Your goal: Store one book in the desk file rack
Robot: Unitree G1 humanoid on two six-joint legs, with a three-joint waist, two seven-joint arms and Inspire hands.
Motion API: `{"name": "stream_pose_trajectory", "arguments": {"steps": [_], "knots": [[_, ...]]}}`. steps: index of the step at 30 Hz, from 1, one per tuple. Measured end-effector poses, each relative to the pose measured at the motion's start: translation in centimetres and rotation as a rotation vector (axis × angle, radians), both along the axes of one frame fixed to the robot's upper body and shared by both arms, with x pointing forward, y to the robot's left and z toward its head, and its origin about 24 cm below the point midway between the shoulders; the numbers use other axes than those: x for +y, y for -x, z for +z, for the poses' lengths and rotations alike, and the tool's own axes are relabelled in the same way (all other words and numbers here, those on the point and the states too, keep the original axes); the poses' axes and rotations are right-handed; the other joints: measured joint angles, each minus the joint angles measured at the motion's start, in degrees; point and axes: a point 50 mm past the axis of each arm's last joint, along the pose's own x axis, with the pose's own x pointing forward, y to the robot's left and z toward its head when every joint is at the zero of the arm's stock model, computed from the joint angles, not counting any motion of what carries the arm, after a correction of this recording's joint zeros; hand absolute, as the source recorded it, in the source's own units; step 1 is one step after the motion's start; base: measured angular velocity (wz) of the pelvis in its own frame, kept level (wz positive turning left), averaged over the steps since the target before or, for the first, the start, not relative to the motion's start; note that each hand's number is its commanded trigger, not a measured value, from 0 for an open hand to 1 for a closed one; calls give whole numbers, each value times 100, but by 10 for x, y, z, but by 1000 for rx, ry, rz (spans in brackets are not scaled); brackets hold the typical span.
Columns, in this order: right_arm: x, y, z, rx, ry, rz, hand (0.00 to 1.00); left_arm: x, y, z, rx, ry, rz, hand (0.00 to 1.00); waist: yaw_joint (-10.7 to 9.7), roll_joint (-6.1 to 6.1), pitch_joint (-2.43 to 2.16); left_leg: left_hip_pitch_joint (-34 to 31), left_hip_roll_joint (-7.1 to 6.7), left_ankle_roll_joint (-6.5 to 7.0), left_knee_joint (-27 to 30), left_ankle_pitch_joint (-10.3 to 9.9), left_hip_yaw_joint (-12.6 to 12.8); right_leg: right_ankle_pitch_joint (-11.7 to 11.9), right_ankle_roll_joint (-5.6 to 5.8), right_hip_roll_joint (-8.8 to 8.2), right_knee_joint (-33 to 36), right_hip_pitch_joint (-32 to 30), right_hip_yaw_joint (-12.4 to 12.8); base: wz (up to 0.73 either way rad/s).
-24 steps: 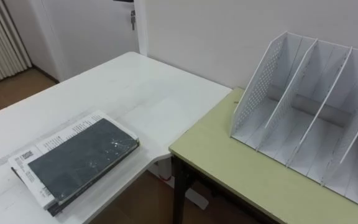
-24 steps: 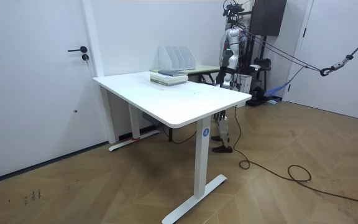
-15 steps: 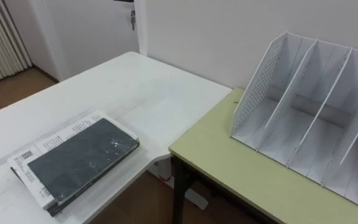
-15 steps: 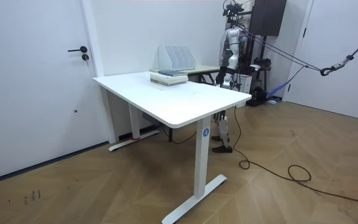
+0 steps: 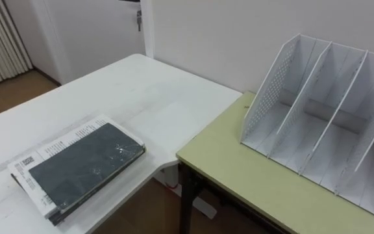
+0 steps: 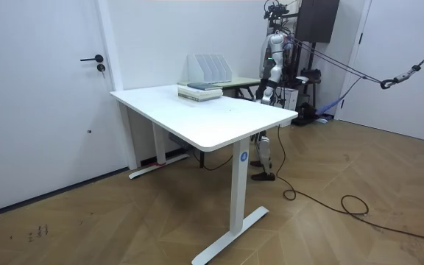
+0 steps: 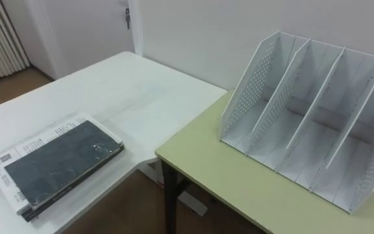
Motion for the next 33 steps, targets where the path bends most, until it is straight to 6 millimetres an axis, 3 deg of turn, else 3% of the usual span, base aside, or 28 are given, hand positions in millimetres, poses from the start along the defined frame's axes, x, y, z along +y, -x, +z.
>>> {"name": "stream_pose_trajectory", "arguments": {"steps": [7, 13, 20, 25, 28, 33], "knots": [[0, -5, 0, -25, 19, 49, 0, 1, -22, 4, -79, -51, -49, 0, -6, 1, -7, -64, -10, -2, -7, 1, -3, 1, -1, 9, -1, -42, -4, 0], [1, -9, 1, -29, 23, 107, 0, -6, -40, 8, -108, -100, -268, 0, -16, -17, -24, -75, -14, 0, -4, 3, 8, 3, -2, 9, -3, -68, 43, 0], [4, -10, 0, 0, 24, 234, 0, -26, -54, 7, -79, -151, -648, 0, -234, -14, -16, -30, -22, 0, -4, 3, 7, 2, -1, 15, -18, 1, 68, 0], [6, -8, -1, 38, 7, 282, 0, -40, -69, 12, -106, -203, -853, 0, -233, -44, -18, -29, -2, 0, -31, 3, 105, 5, -7, 32, -1, -69, 167, -8], [9, -14, -2, 38, -12, 334, 0, -53, -88, 21, -189, -240, -963, 0, -310, -99, 12, -67, 0, 0, -18, 5, 115, 15, -13, 21, 21, -86, 148, 0], [10, -29, -1, 8, -3, 376, 0, -80, -121, 37, -349, -240, -1074, 0, -335, -70, 38, -78, 1, 4, -30, 7, 151, 26, -5, 43, -10, -120, 248, -6]]}}
